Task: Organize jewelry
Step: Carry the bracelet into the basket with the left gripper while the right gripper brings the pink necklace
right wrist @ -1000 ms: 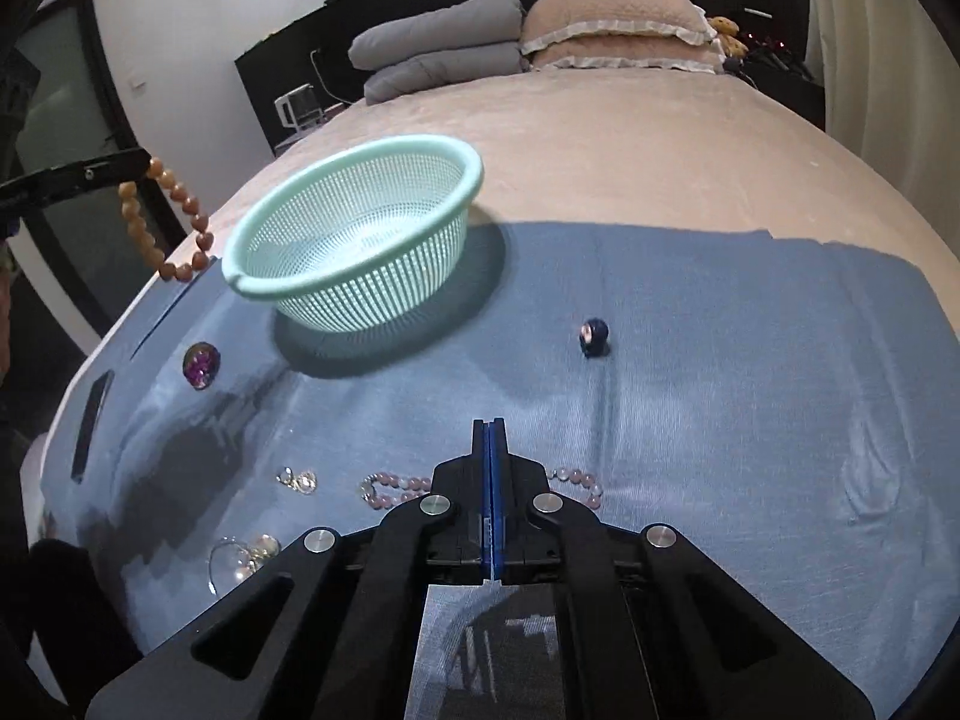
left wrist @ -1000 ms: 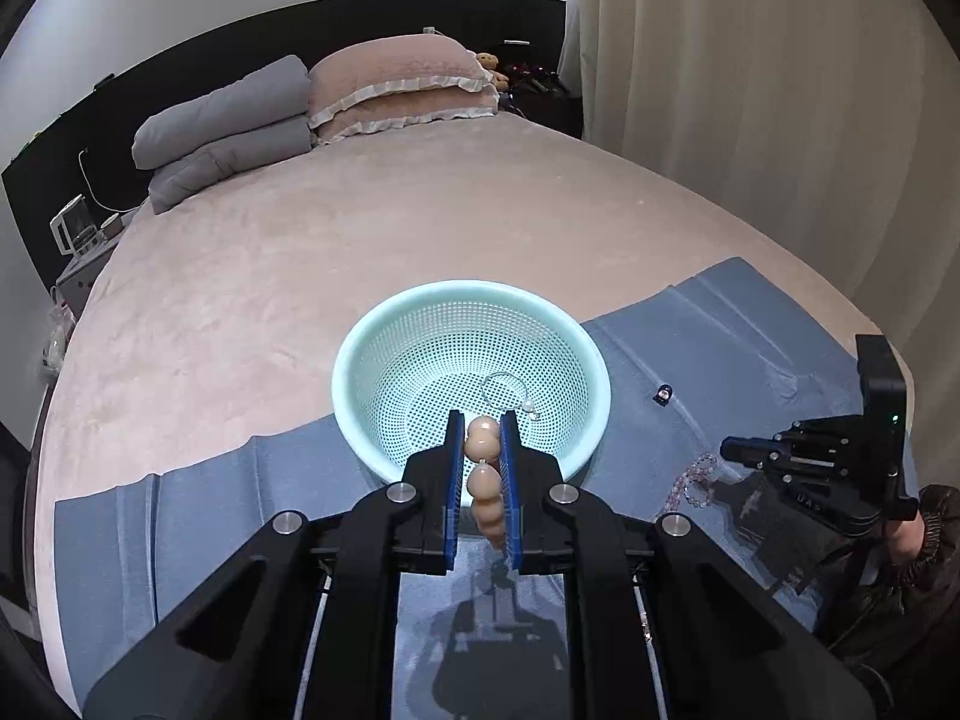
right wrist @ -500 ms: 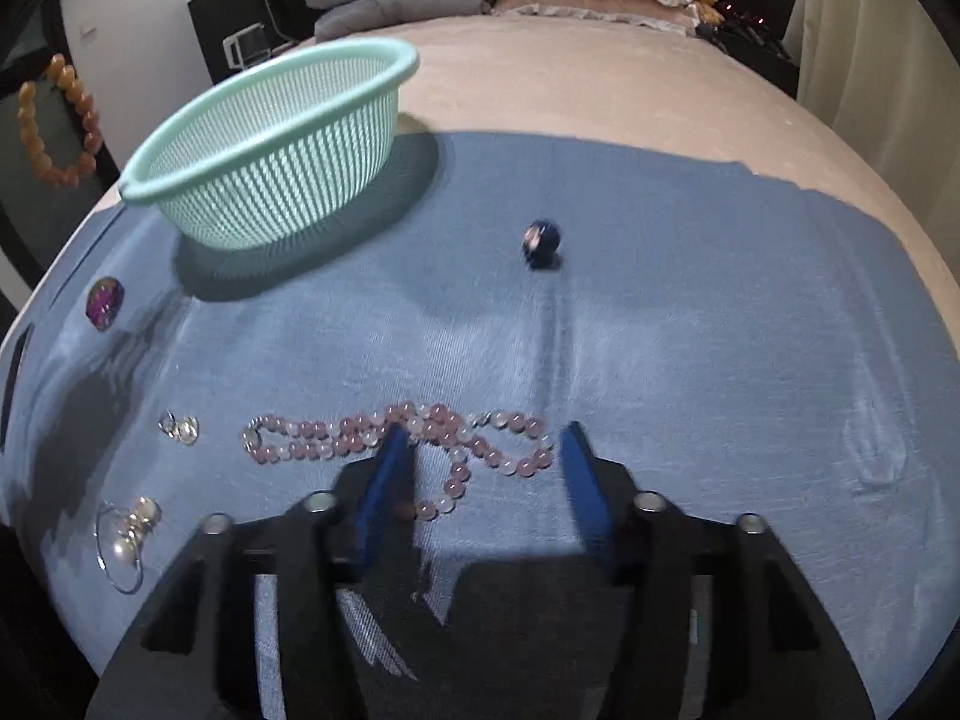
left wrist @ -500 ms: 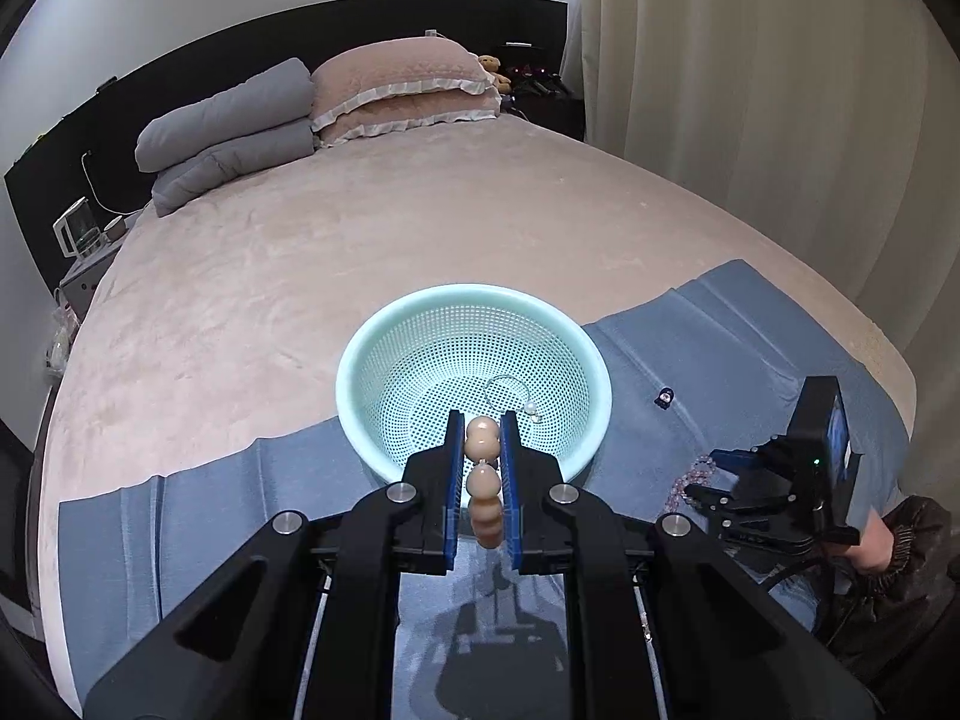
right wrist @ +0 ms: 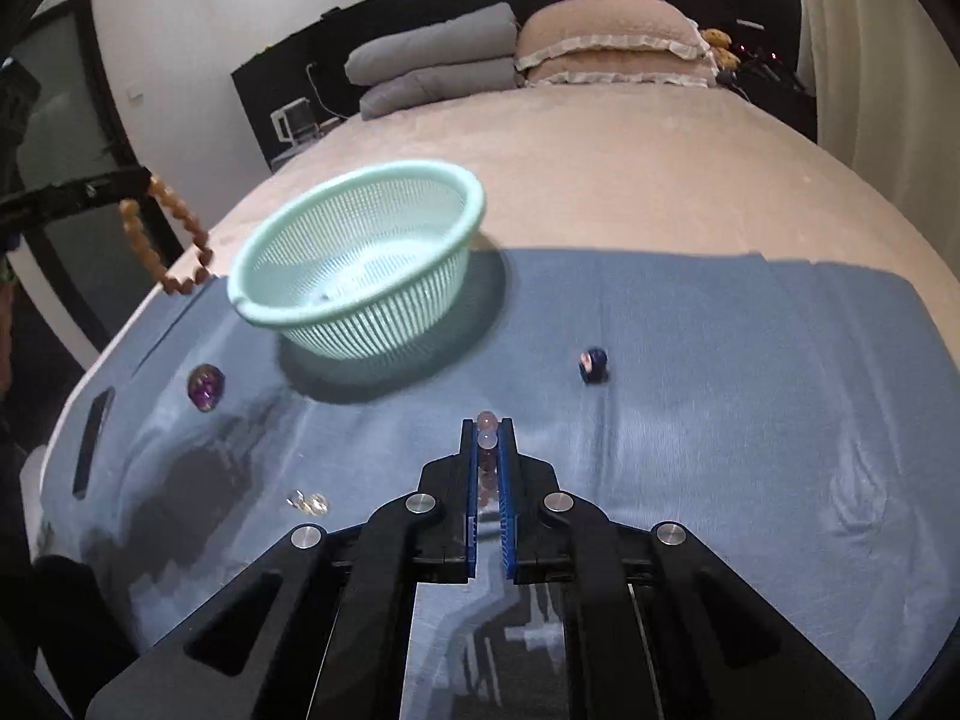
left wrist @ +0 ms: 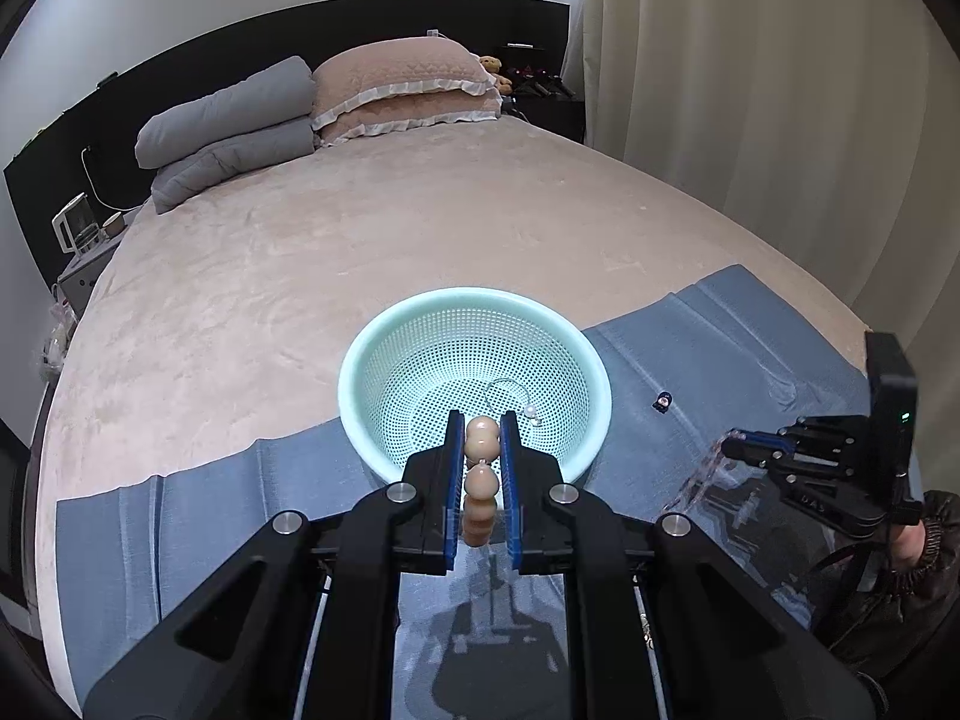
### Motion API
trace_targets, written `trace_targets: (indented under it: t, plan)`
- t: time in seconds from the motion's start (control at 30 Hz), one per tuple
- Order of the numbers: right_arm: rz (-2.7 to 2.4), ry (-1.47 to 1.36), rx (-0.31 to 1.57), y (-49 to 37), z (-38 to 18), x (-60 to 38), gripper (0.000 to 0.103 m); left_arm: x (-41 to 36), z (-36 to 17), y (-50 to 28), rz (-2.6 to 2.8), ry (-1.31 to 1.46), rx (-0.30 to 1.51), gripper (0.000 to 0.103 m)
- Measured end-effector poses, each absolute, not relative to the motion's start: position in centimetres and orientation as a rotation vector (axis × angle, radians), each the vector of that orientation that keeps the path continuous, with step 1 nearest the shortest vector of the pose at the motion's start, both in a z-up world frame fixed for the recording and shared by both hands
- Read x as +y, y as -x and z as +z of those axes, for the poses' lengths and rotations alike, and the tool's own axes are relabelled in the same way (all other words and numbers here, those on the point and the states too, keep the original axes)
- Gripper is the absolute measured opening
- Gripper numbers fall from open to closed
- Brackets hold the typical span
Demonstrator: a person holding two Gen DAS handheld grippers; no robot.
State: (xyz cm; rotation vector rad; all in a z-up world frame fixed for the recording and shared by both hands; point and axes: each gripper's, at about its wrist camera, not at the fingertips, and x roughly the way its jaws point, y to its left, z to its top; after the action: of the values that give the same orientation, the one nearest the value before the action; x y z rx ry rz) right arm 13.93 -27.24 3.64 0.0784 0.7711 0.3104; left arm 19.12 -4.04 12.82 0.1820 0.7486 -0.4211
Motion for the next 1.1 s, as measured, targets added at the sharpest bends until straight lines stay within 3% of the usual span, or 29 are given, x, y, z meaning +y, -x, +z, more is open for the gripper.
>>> trace_targets:
  t: [0.23, 0.4, 0.7, 1.1]
  plan:
    - [0.363, 0.015, 0.631, -15.3, 13.4, -24.7, 0.006, -4.0, 13.2, -19.6, -0.428, -0.184, 0.743, 0.012]
    - [0.415, 0.07, 0.616, -17.8, 16.5, -22.2, 0.006, -4.6, 13.2, -20.3, -0.43, -0.197, 0.746, 0.012]
    - [0.476, 0.079, 0.731, -23.9, 12.5, -18.4, 0.006, -4.9, 11.3, -23.8, -0.434, -0.174, 0.794, 0.012]
    - [0.49, 0.088, 0.885, -31.2, 4.1, -15.5, 0.006, -5.2, 3.5, -29.9, -0.418, -0.184, 0.934, 0.012]
